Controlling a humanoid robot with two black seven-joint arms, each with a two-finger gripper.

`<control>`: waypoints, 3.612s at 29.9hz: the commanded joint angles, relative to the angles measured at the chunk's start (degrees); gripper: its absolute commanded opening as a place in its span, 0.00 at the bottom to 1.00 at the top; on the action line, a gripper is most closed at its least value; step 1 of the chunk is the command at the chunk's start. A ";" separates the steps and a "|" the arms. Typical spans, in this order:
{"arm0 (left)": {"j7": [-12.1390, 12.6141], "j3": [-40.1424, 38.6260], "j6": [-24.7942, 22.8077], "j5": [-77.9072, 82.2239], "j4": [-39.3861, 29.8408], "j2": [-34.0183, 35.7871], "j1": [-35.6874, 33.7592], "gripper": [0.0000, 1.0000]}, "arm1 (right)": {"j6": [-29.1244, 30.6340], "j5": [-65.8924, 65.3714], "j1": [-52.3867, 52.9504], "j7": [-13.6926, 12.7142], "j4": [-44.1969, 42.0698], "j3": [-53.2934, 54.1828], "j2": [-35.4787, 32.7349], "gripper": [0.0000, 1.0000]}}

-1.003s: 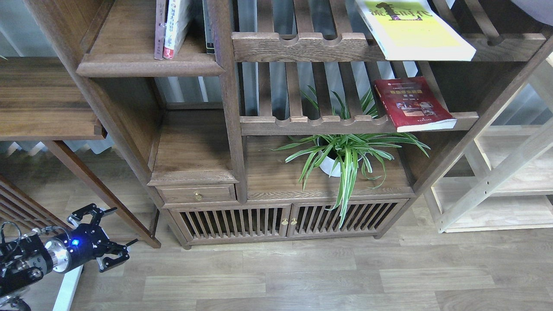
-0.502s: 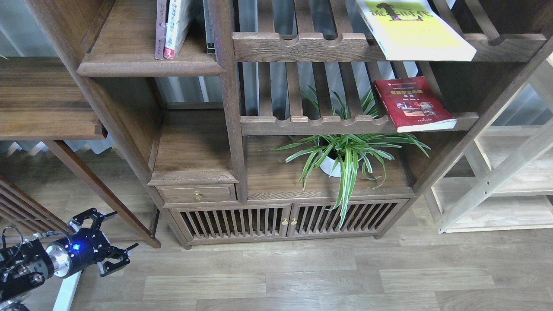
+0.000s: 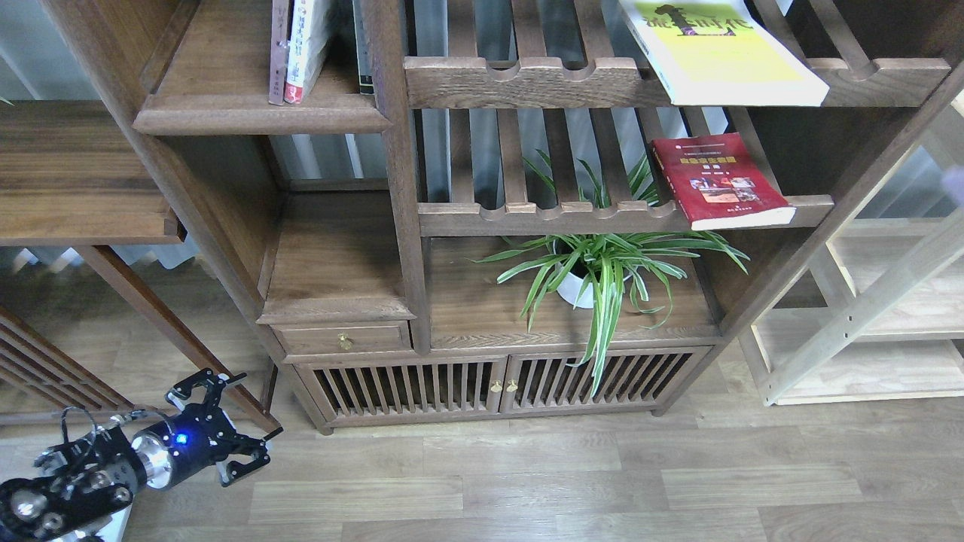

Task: Organize books on shelf
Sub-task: 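Bring the right gripper in to take the lavender book, then pass the lavender book from the right gripper to the left gripper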

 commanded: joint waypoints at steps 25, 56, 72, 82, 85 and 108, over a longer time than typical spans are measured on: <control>0.00 1.76 -0.47 -8.26 12.02 -14.78 4.20 1.00 | -22.99 6.45 -26.11 0.00 -13.30 -15.48 43.13 0.03; 5.24 13.79 -9.69 -6.59 20.73 -25.51 1.30 0.99 | -32.48 3.29 -38.52 0.00 -25.26 -16.18 79.88 0.03; 0.00 19.42 -16.73 -6.33 16.69 -25.51 -4.49 0.99 | -32.92 -1.46 -37.55 0.00 -23.07 -16.01 87.44 0.03; 0.00 20.48 -16.82 -4.48 11.94 -25.51 -5.29 0.99 | -32.92 -1.98 -35.01 0.00 -18.33 -15.74 88.41 0.03; 0.00 20.48 -16.73 -4.13 11.06 -25.51 -5.64 0.99 | -32.84 -2.07 -33.69 0.00 -16.48 -15.74 88.50 0.03; 0.00 20.66 -10.50 6.85 7.98 -25.51 -6.61 0.79 | -32.75 -1.28 -27.71 0.00 -11.29 -15.48 91.05 0.03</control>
